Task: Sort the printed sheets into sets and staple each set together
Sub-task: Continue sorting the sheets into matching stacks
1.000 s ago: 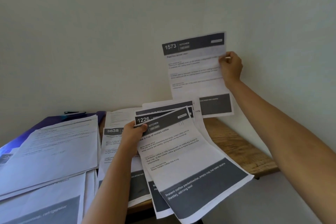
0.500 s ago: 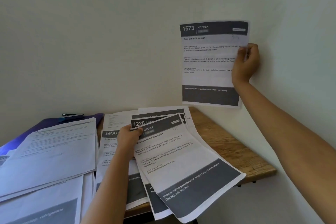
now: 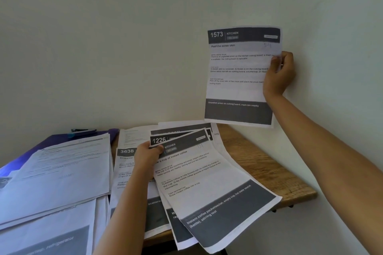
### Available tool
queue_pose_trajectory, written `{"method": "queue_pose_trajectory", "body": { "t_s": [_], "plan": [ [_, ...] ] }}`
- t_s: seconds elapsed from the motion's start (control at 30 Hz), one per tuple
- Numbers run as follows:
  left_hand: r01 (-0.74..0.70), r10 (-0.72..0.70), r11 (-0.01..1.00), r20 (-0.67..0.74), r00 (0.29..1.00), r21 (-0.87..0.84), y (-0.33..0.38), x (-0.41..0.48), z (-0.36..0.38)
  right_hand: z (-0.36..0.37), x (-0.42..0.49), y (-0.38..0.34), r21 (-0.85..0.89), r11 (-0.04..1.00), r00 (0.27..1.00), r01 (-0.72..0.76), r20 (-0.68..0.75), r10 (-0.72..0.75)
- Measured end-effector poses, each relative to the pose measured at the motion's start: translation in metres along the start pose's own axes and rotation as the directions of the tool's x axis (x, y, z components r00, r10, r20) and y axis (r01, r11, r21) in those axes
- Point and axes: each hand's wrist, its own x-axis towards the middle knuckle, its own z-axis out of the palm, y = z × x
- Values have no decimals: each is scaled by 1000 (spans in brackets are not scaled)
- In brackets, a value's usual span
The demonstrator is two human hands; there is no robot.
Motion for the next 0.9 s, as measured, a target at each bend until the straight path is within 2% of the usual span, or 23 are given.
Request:
{"method": "queue_pose_trajectory", "body": {
  "t_s": [0.6,0.9],
  "plan": [
    [-12,13,999,-37,999,30,1,0,0,-3,-6,5,-37,999,998,7,68,-4],
    [2,0,999,-41,999,45,0,0,0,-6,1,-4,-5,1000,1000,-22,12,22]
  ]
}}
